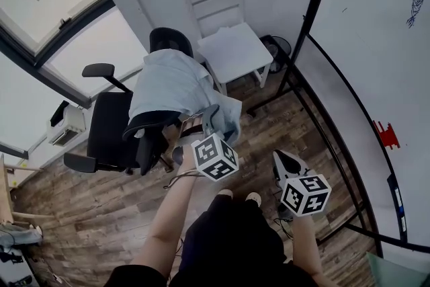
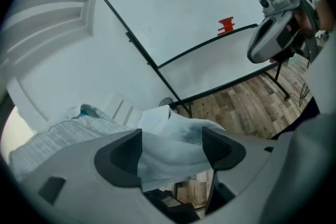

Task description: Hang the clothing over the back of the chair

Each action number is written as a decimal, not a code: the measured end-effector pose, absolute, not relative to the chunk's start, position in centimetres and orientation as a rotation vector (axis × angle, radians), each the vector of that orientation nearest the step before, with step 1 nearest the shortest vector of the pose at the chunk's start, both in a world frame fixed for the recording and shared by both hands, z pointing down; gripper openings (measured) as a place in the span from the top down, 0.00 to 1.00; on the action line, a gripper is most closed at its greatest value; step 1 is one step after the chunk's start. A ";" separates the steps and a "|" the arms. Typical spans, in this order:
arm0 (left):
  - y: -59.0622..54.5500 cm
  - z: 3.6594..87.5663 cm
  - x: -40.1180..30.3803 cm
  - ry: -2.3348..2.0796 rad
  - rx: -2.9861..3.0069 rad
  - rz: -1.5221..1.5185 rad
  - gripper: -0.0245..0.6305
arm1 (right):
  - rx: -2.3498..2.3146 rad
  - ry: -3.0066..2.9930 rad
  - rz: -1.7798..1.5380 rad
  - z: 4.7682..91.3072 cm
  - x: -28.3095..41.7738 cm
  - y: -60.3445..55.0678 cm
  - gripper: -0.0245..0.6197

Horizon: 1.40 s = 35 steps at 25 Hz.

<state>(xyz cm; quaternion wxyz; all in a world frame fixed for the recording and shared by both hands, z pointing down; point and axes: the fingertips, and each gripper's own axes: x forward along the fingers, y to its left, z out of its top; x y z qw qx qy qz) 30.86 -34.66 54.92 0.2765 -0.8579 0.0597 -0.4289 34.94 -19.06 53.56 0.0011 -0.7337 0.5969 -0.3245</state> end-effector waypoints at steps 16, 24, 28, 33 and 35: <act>-32.0 52.7 28.2 0.108 -2.621 -1.124 0.43 | -2.331 1.881 -0.927 51.2 34.0 -18.7 0.96; -31.2 52.7 24.2 0.169 -2.795 -1.110 0.47 | -2.352 1.921 -0.917 50.5 32.7 -18.6 0.96; -31.3 52.1 22.4 0.245 -2.911 -1.054 0.48 | -2.347 1.949 -0.885 49.8 32.6 -18.7 0.96; -31.2 50.1 20.5 0.352 -3.040 -0.922 0.57 | -2.330 1.983 -0.851 48.9 32.4 -18.8 0.96; -31.3 49.1 19.8 0.398 -3.085 -0.855 0.61 | -2.323 1.999 -0.843 48.6 32.3 -19.0 0.96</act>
